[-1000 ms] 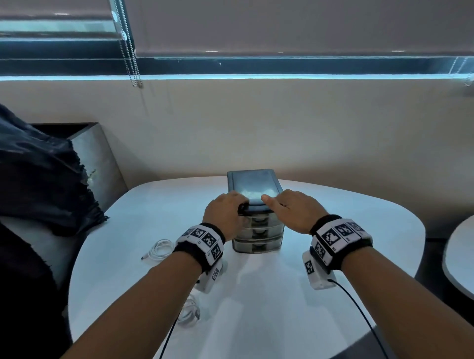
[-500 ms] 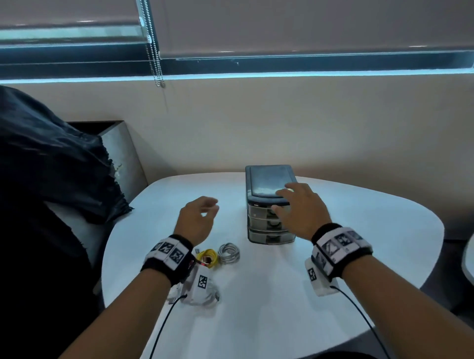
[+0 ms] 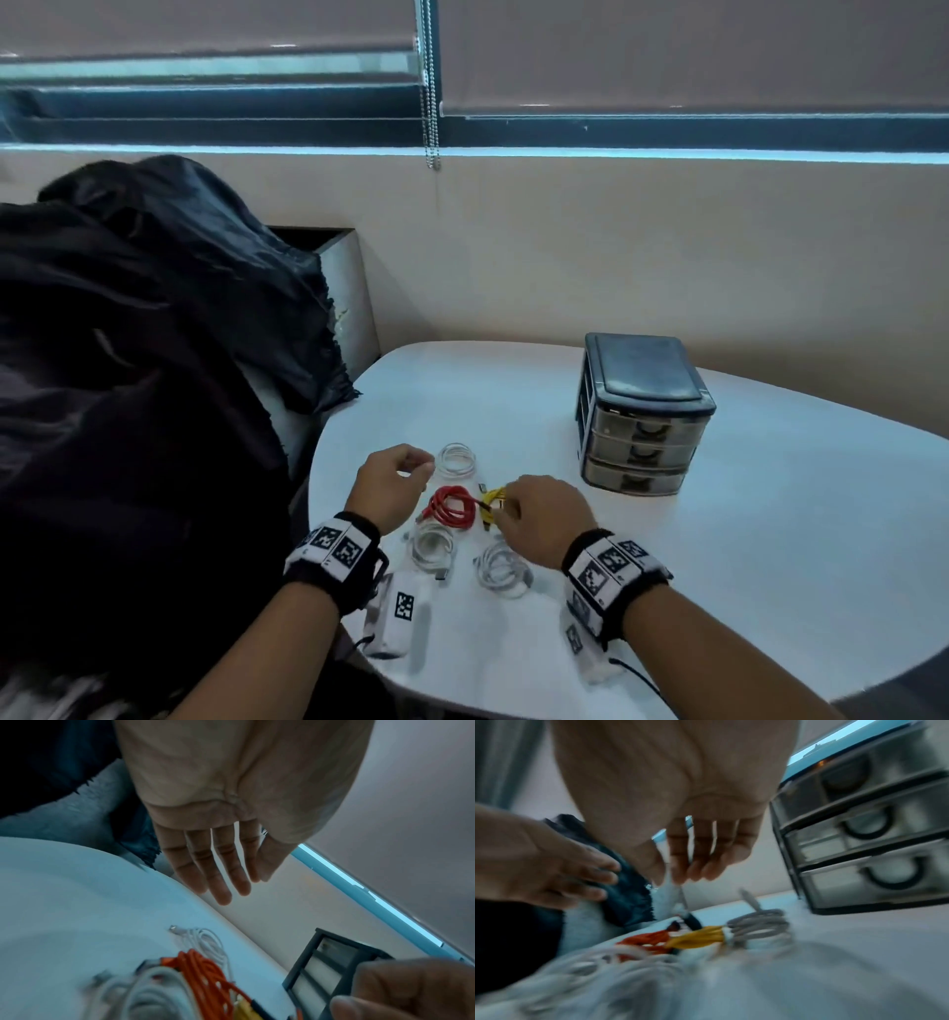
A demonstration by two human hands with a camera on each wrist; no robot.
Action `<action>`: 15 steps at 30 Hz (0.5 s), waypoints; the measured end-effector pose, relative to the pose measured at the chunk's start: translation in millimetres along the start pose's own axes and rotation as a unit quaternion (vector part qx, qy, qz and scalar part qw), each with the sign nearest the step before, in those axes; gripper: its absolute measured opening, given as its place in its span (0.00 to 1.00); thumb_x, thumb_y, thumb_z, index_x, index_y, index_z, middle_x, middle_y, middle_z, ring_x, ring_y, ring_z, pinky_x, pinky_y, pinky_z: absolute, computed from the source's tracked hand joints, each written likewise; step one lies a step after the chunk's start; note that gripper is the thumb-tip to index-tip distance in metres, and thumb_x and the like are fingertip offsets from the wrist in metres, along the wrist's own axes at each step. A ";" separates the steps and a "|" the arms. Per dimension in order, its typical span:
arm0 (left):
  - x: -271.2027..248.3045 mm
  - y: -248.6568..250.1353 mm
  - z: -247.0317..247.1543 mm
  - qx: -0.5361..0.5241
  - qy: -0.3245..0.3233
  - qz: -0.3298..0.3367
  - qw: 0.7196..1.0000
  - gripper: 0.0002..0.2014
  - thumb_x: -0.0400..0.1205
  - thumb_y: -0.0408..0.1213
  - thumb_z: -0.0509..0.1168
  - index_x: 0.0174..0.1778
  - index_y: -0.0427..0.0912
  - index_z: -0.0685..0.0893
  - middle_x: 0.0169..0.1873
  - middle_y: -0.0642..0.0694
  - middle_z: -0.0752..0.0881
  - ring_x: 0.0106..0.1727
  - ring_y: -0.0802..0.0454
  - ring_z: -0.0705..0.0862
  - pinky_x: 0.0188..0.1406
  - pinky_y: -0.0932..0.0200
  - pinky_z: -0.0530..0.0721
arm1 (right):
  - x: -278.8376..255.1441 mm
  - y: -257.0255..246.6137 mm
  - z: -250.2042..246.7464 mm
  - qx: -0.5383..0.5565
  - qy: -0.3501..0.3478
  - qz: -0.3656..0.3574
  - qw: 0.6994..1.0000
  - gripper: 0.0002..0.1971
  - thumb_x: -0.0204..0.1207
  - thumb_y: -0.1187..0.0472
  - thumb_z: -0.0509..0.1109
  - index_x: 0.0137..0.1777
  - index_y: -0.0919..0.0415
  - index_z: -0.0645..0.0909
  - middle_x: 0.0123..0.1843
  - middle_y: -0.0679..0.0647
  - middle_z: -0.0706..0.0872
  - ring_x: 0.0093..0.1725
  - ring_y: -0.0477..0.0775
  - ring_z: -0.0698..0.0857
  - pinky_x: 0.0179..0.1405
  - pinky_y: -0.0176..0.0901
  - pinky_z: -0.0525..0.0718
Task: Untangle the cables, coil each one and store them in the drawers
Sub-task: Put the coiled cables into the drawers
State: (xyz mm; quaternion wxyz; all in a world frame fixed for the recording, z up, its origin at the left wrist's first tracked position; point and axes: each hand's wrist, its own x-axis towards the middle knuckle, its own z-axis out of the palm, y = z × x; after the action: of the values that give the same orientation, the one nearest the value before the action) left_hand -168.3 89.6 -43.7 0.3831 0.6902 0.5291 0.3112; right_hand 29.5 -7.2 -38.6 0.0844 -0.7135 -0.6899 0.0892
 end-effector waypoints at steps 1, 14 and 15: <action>-1.6 -4.0 0.7 0.007 -0.006 -0.005 1.000 0.04 0.81 0.36 0.70 0.42 0.49 0.87 0.41 0.49 0.90 0.41 0.52 0.90 0.45 0.57 0.84 | -3.0 -10.3 2.6 0.003 -0.030 -0.035 0.999 0.16 0.78 0.43 0.65 0.37 0.53 0.76 0.40 0.51 0.81 0.44 0.56 0.82 0.43 0.45 0.78; -12.2 -5.4 20.8 -0.016 -0.021 0.003 1.000 0.04 0.81 0.38 0.71 0.42 0.51 0.88 0.40 0.52 0.89 0.39 0.56 0.86 0.50 0.52 0.88 | 23.1 26.6 7.5 -0.040 -0.008 0.147 0.988 0.18 0.75 0.54 0.66 0.64 0.55 0.76 0.64 0.56 0.79 0.66 0.61 0.76 0.60 0.52 0.82; -12.2 -4.5 21.9 -0.015 -0.023 0.001 1.000 0.04 0.81 0.38 0.70 0.42 0.51 0.88 0.40 0.52 0.89 0.40 0.56 0.86 0.50 0.53 0.87 | 26.0 37.1 9.9 -0.012 -0.068 0.162 0.984 0.21 0.72 0.51 0.67 0.66 0.53 0.77 0.66 0.56 0.79 0.68 0.61 0.77 0.63 0.52 0.81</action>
State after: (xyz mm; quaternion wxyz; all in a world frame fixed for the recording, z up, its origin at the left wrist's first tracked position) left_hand -155.2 74.1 -59.1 0.4049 0.6917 0.5150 0.3039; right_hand 63.9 17.5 -57.6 0.0131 -0.8093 -0.5701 0.1411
